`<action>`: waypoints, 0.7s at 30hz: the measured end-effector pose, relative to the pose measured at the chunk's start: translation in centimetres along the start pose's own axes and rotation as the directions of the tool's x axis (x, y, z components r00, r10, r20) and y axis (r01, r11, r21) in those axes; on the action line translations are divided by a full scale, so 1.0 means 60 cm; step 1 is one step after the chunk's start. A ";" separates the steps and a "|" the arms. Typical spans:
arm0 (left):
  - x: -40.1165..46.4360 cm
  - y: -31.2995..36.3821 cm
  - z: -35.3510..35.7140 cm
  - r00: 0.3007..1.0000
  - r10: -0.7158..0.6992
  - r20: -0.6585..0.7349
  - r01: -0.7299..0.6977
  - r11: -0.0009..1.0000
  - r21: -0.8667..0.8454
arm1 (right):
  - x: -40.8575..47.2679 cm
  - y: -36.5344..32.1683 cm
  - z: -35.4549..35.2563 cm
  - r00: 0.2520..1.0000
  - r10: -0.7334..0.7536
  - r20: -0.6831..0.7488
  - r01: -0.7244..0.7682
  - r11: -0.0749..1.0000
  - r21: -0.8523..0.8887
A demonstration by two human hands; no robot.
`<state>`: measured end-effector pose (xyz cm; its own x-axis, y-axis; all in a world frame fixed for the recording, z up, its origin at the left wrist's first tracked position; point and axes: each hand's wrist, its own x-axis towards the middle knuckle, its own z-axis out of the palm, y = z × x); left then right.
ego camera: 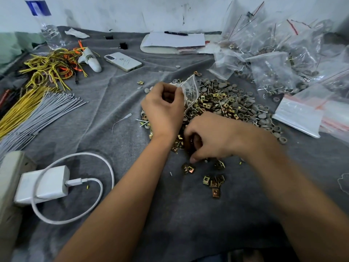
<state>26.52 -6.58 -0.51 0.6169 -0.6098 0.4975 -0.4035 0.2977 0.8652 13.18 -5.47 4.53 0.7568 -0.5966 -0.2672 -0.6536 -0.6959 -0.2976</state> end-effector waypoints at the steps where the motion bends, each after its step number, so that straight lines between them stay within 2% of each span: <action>1: 0.000 0.000 0.000 1.000 0.001 0.000 -0.001 1.000 0.001 | 0.003 -0.005 0.003 1.000 -0.002 -0.001 0.002 0.999 -0.045; 4: -0.001 0.001 0.000 1.000 -0.003 -0.001 0.003 1.000 -0.001 | 0.005 -0.012 0.004 1.000 -0.001 -0.019 -0.002 0.991 -0.131; 7: 0.000 0.000 0.000 1.000 -0.010 0.000 0.010 1.000 0.000 | 0.004 -0.007 0.003 0.994 0.007 -0.112 -0.019 0.994 -0.110; 12: 0.000 0.003 -0.001 1.000 -0.006 -0.004 0.006 1.000 -0.001 | 0.006 0.005 -0.004 0.966 0.031 -0.256 -0.037 0.999 -0.018; 16: -0.001 0.003 -0.001 1.000 -0.015 0.002 0.015 1.000 -0.008 | 0.000 0.011 0.002 0.973 0.043 -0.228 0.014 0.970 0.244; 19: 0.000 0.004 -0.002 1.000 -0.022 0.009 0.022 1.000 -0.011 | -0.003 0.017 0.000 0.969 0.017 -0.247 0.049 0.964 0.260; 21: 0.000 0.005 -0.003 0.999 -0.029 0.022 0.029 1.000 -0.003 | -0.005 0.024 -0.005 0.947 0.042 -0.318 0.050 0.959 0.278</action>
<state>26.52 -6.37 -0.24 0.6135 -0.6343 0.4704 -0.3835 0.2815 0.8796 12.03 -6.41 4.45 0.6917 -0.7217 0.0256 -0.5912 -0.5863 -0.5539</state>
